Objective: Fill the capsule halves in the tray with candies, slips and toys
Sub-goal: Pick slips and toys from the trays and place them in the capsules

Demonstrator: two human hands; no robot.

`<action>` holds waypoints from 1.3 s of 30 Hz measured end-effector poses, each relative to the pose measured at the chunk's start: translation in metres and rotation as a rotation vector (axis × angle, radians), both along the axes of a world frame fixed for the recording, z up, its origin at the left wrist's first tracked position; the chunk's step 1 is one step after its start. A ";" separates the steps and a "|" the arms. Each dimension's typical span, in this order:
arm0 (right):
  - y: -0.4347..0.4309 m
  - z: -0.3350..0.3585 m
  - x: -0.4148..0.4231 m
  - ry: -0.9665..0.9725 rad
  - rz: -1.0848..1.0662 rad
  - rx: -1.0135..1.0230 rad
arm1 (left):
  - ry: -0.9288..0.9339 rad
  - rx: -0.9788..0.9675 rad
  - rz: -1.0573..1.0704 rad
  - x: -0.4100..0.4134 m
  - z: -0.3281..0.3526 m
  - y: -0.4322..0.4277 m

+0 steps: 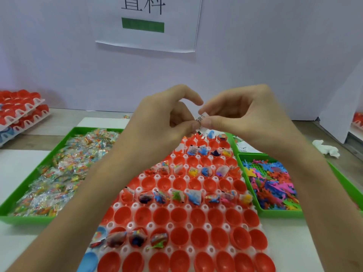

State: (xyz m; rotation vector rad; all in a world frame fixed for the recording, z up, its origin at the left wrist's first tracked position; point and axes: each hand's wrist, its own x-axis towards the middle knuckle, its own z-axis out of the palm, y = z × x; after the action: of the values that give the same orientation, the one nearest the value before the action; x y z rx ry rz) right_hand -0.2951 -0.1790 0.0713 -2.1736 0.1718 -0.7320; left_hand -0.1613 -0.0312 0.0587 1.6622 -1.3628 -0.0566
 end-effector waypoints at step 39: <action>-0.108 -0.051 -0.036 1.167 -0.378 -0.159 | 0.339 0.126 -0.083 -0.001 -0.001 -0.003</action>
State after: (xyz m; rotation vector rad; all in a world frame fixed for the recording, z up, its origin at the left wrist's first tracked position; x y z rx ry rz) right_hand -0.3314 -0.2874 0.0203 -2.4870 1.1593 0.4450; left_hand -0.1620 -0.0340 0.0574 1.6105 -1.1861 -0.4604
